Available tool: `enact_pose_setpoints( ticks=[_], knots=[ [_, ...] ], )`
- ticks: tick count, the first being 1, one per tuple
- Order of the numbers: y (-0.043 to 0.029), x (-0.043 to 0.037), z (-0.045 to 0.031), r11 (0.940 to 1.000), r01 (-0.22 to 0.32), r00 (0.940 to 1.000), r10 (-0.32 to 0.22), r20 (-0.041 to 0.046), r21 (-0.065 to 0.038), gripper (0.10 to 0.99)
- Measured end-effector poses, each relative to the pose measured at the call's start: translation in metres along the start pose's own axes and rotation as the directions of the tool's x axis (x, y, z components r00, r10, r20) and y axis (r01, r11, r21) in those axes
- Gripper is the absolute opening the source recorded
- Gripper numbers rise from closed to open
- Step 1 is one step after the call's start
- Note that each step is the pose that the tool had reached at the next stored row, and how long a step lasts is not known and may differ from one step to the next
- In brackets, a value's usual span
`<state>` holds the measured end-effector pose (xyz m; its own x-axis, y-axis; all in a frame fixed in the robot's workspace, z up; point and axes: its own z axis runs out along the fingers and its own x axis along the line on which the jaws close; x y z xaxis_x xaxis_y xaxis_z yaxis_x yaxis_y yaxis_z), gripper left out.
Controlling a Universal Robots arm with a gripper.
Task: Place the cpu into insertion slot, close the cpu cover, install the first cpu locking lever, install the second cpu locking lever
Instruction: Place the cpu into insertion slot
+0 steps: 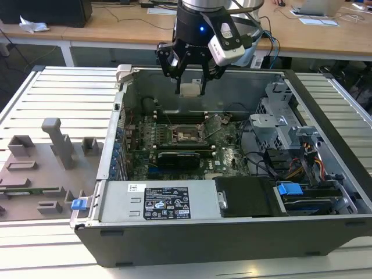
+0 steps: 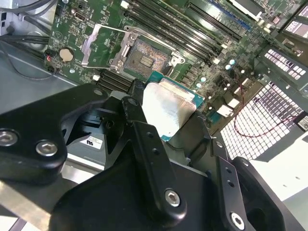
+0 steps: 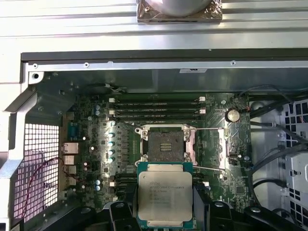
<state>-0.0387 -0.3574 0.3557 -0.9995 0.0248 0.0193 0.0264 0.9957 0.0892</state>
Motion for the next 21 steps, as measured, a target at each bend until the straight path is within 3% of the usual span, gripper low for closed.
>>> enact_pose_setpoints(
  ticks=[21],
  knots=[
    [-0.001, -0.0002, 0.0113, 1.0, 0.0, 1.0, 0.0, -0.0001, 0.0, 0.545]
  ],
)
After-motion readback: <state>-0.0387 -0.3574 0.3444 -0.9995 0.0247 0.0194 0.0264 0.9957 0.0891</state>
